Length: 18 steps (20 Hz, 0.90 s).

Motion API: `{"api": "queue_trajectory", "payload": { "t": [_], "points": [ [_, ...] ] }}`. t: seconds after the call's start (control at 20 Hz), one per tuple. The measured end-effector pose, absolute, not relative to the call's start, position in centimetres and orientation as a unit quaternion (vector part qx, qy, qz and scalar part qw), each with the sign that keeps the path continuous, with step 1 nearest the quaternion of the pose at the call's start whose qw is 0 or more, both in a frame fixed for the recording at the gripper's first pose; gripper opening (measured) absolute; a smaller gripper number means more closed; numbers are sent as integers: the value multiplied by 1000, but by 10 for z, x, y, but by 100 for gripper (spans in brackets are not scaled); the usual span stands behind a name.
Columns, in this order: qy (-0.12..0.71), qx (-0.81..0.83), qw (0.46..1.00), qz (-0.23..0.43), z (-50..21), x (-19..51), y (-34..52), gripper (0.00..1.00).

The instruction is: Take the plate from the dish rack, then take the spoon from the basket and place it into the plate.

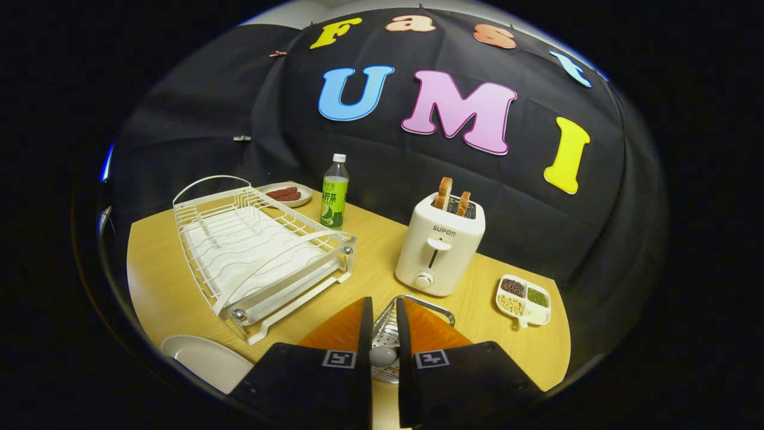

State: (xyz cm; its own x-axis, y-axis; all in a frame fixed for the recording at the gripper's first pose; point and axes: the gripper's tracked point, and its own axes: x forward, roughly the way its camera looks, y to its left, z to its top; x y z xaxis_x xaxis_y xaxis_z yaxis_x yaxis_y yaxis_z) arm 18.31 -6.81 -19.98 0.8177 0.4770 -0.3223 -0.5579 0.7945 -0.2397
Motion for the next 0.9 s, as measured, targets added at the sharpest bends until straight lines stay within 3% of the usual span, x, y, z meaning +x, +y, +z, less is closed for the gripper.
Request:
{"api": "queue_trajectory", "payload": {
  "t": [0.5, 0.9],
  "points": [
    [125, -138, 945, 268, -169, 199, -85, 16],
    [84, -110, 949, 284, -78, 175, -88, 16]
  ]
}}
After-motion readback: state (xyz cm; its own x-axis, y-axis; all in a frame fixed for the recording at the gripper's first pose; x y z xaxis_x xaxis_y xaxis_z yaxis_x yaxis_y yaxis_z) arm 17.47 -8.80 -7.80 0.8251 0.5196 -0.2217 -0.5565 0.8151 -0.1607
